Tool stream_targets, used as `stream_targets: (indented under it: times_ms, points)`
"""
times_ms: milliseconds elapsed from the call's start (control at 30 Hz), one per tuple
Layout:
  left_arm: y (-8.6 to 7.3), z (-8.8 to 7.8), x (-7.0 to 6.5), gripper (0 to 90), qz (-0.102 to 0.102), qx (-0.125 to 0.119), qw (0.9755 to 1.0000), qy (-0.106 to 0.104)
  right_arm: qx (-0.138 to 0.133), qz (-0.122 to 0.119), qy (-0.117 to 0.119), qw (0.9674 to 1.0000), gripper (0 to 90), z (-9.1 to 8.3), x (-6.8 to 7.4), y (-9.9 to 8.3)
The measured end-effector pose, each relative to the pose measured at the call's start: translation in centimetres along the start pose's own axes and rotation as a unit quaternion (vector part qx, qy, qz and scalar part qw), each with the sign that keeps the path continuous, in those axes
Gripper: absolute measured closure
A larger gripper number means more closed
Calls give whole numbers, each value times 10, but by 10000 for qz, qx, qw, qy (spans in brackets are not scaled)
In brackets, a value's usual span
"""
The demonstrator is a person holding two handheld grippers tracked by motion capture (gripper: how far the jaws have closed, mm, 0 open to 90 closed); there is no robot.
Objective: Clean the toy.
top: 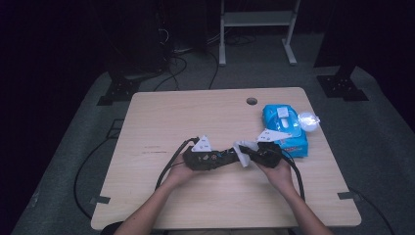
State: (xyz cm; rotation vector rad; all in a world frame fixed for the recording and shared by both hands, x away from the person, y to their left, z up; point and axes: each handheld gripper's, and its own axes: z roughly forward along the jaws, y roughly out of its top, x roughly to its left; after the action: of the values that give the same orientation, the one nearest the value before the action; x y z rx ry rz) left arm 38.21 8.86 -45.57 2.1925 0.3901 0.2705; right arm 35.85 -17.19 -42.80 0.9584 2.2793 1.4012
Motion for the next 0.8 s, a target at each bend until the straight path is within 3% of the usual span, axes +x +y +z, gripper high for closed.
stream_targets:
  times_ms: [167, 267, 400, 567, 700, 800]
  points:
    - [-2, -9, 3, 643, 117, 109, 9999, -22, 154, -113, -124, 9997, 839, 8, 2, -3]
    - [-4, -14, 5, 645, 98, 142, 9998, -63, 151, 83, -160, 9997, 838, 6, -7, -8]
    - [-5, -16, 8, 645, 62, 184, 9997, -130, 177, 149, -299, 9993, 838, 6, -12, -9]
    - [-4, -16, 10, 641, -5, 262, 9995, -191, 247, 230, -132, 9993, 838, 10, -10, -12]
    - [1, -14, 10, 582, 9, 234, 9995, -190, 234, 251, -130, 9993, 837, 11, -11, -13]
    - [16, -5, 8, 551, 103, 365, 9991, -186, 233, 317, -154, 9991, 837, 9, -15, -14]
